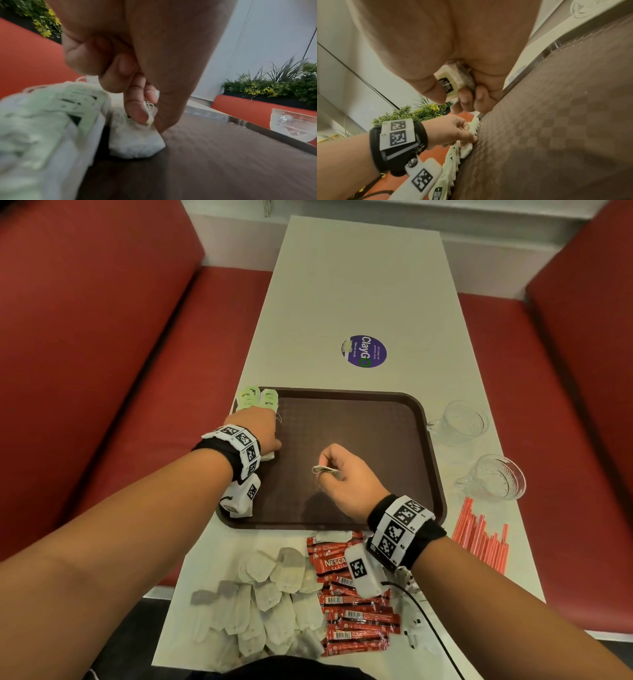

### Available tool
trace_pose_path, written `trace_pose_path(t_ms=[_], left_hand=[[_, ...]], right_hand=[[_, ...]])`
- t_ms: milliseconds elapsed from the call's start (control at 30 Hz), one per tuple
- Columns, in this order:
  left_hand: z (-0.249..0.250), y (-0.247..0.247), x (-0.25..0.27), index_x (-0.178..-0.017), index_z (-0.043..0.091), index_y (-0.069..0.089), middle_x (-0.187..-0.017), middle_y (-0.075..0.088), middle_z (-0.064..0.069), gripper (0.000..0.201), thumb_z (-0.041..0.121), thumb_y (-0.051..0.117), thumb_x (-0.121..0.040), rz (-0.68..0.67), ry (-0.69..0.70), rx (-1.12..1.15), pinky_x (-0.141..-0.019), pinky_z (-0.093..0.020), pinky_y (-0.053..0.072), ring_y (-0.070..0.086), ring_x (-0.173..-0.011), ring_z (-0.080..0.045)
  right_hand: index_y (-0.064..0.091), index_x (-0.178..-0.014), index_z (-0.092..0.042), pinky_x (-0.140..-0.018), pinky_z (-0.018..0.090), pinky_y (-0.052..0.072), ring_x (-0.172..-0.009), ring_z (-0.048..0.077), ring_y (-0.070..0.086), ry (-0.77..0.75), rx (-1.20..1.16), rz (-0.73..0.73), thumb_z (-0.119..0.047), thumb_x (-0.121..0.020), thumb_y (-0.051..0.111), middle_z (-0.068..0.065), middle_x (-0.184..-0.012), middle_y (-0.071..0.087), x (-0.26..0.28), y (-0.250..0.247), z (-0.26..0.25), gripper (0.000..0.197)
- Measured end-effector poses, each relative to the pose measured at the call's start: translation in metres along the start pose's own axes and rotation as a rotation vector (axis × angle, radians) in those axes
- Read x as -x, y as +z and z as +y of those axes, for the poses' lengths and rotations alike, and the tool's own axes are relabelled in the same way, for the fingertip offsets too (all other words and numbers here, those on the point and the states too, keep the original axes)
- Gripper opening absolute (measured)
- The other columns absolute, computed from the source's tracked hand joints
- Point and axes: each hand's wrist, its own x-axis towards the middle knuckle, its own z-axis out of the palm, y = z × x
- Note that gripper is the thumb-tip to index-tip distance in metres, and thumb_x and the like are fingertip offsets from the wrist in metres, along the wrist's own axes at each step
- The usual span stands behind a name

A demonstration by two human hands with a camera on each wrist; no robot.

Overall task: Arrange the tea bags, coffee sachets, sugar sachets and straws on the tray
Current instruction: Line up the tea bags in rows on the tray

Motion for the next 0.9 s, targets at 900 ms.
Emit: trace_pose_path(t_ms=[900], left_hand=[[0.0,-0.008,0.11,-0.093,0.028,0.066,-0.084,0.06,0.013,0.009,0.038,0.065,-0.091,0.203,0.594,0.461,-0.072,-0.033,0.049,0.057,-0.079,-0.008]], right_hand=[[0.067,-0.078,-0.029,-0.062,0.012,0.041,-0.07,0.001,0.056,-0.113,0.064,-0.01,-0.031,-0.086,0.077,-0.012,-0.076,0.065,-0.006,0.007,0.001,0.013]])
